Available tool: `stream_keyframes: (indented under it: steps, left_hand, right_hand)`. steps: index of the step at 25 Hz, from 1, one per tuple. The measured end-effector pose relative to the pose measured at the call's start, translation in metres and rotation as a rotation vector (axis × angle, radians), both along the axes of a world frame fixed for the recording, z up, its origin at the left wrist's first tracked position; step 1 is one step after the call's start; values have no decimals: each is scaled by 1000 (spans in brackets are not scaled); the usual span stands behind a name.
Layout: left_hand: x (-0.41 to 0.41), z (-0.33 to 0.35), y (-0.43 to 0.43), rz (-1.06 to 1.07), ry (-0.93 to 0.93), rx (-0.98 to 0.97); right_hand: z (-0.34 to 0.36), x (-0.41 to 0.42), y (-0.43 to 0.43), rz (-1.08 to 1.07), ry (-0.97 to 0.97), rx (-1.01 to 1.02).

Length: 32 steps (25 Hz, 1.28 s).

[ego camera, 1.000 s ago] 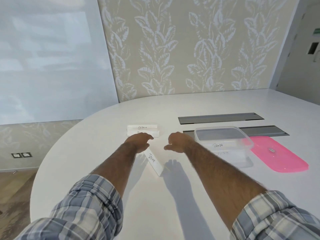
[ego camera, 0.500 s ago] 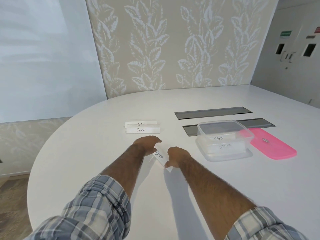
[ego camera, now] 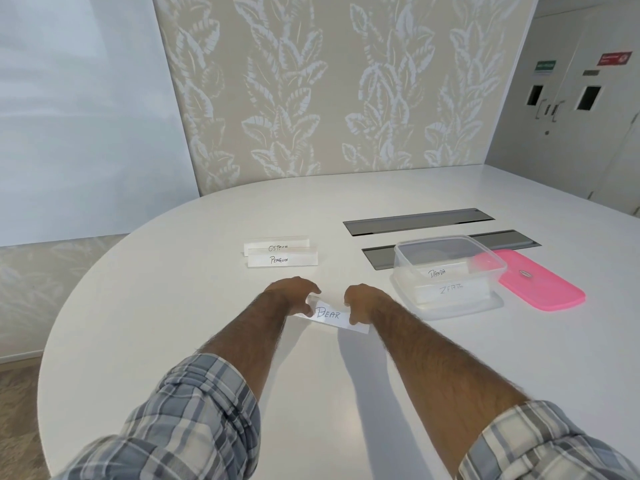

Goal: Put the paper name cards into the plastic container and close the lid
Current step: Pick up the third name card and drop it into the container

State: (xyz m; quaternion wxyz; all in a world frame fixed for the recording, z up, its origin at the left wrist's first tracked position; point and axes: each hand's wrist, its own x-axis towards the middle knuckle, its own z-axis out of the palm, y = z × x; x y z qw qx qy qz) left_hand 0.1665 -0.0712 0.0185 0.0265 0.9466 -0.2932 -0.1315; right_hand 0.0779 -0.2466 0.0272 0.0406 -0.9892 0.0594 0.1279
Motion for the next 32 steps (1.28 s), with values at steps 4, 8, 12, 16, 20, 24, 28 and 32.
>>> stream_keyframes:
  steps: [4, 8, 12, 16, 20, 24, 28, 32]
  left_hand:
    - [8, -4, 0, -13, 5, 22]
    - [11, -3, -2, -10, 6, 28]
    - [11, 7, -5, -9, -20, 22]
    - [11, 28, -12, 2, -68, -20]
    - [5, 55, -33, 20, -107, -37]
    - [-6, 83, -70, 58, -159, -54]
    - [-24, 110, -123, 97, -204, -89]
    - [-43, 121, -183, 136, -228, -114]
  right_hand:
    - [-5, 4, 0, -10, -22, 25]
    - [-2, 6, -1, 2, -33, 10]
    - [5, 11, -7, 34, -54, -28]
    - [32, 17, -23, 72, -85, -52]
    - [58, 22, -51, 100, -120, -88]
    - [87, 20, -88, 146, -166, -121]
    - [112, 10, -145, 169, -213, -141]
    - [127, 3, -208, 189, -233, -134]
